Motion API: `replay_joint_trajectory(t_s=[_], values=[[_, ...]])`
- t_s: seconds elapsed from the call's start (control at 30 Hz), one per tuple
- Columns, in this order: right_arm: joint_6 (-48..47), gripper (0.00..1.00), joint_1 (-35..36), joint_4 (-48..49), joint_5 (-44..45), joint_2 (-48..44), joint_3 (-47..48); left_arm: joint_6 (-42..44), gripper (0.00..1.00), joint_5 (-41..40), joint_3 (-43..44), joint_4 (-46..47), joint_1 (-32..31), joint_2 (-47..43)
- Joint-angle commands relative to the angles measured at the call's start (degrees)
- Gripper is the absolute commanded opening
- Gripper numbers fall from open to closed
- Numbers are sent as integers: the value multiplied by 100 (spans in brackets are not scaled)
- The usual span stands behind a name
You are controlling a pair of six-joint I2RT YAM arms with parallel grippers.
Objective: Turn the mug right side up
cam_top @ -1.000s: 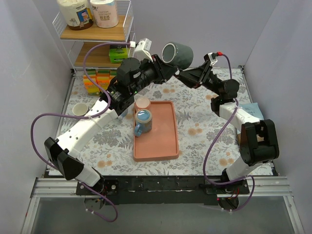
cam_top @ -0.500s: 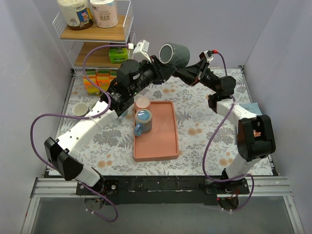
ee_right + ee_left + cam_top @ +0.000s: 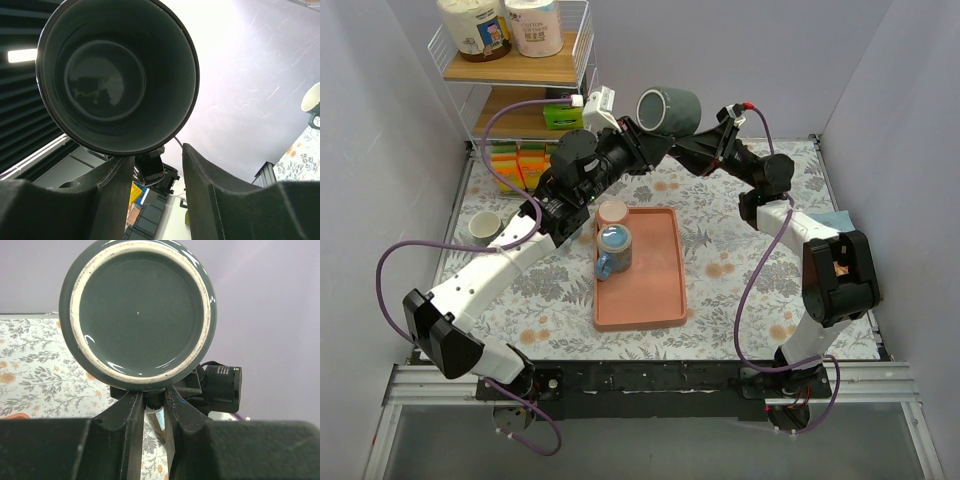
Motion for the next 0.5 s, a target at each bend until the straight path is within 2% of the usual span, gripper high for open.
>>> replay_joint_trajectory(t_s=[0.0, 0.07, 0.13, 0.17, 0.23, 0.33, 0.47], values=[[-19, 51, 52, 3251, 195, 35, 288, -87, 0, 193, -87, 600, -104, -582], [-46, 51, 43, 3251, 247, 27, 236, -105, 0, 175, -105, 626, -104, -599], [-81, 45, 69, 3243, 239, 26, 262, -149, 0, 166, -114, 635, -104, -599], [-98, 36, 87, 3251, 247, 26, 279, -175, 0, 192, -131, 661, -104, -599], [-90, 27, 113, 3251, 247, 53, 350, -245, 0, 271, -175, 714, -104, -590], [-63, 2, 140, 3251, 291, 53, 385, -316, 0, 307, -236, 723, -104, -582], [-90, 1, 131, 3251, 309, -61, 385, -325, 0, 298, -307, 679, -104, -626]])
